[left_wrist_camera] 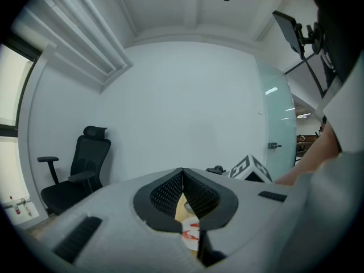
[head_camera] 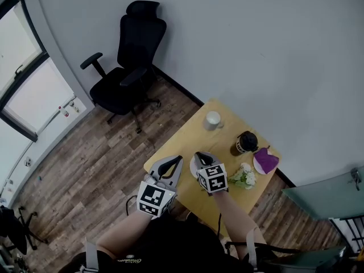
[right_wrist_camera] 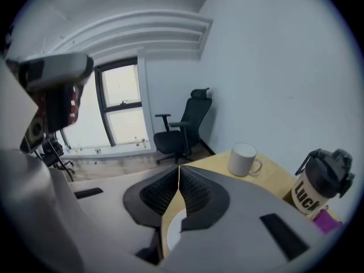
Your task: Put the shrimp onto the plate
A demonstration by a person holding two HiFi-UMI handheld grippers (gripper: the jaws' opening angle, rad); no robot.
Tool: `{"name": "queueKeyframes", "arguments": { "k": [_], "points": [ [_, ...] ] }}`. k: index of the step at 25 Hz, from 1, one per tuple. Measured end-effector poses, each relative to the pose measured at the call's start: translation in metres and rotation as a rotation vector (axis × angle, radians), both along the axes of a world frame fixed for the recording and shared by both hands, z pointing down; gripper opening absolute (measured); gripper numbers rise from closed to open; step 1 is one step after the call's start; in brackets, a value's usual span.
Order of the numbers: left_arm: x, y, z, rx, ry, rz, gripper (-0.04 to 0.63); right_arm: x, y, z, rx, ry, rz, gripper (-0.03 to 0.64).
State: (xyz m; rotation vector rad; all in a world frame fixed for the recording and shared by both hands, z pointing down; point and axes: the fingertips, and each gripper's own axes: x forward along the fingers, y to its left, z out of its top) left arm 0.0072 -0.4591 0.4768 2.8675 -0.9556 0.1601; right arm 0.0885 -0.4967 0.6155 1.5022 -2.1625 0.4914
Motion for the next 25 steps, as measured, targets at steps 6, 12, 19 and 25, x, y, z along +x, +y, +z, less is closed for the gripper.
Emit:
{"name": "queueKeyframes", "arguments": {
  "k": [6,12,19,25],
  "points": [
    [0.004,0.005,-0.007,0.012,0.013,0.0,0.006,0.005,0.011,-0.098,0.21,-0.122,0.03,0.003],
    [0.01,0.011,-0.023,0.036,0.035,-0.005,0.006,0.015,0.034,-0.177,0.411,-0.176,0.063,0.003],
    [0.018,0.014,-0.028,0.049,0.042,-0.01,0.008,0.023,0.066,-0.209,0.546,-0.145,0.091,0.003],
    [0.027,0.017,-0.03,0.063,0.033,0.008,0.006,0.021,0.075,-0.198,0.535,-0.153,0.091,0.002]
  ]
}}
